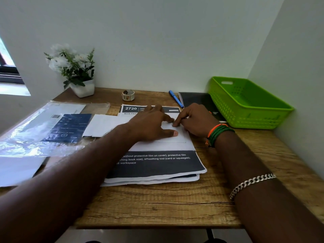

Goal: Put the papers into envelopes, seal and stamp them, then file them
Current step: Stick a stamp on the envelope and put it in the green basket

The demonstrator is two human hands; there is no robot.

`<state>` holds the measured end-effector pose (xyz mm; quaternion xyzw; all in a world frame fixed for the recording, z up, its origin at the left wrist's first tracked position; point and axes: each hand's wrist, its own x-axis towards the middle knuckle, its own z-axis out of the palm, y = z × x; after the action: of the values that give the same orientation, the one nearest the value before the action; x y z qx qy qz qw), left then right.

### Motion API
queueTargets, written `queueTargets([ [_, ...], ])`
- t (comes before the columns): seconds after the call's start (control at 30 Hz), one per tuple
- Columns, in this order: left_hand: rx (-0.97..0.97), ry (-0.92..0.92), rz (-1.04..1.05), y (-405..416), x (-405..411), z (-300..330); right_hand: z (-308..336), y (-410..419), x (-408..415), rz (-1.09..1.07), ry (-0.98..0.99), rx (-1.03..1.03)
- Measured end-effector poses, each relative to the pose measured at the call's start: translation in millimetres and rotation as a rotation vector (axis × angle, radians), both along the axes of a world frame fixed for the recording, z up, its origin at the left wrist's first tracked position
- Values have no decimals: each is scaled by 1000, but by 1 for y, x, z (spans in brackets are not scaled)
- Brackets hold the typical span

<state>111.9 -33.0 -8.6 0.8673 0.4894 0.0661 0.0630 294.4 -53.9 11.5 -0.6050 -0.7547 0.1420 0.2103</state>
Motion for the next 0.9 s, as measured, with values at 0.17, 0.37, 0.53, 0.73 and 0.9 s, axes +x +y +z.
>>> queueTargets([
  [0.17,-4,1,1,0,0,0,-4,8,4,-127,-55,23],
  [0.37,0,-7,-8,-1,-1,0,-7,5,-4,-12,-77,62],
  [0.53,-1,-18,-8,-2,-1,0,-6,7,-7,-63,-74,46],
  [0.73,1,8,3,0,0,0,-5,6,1,-113,-32,17],
  [0.9,4,0,-1,0,0,0,-5,4,1,-92,76,71],
])
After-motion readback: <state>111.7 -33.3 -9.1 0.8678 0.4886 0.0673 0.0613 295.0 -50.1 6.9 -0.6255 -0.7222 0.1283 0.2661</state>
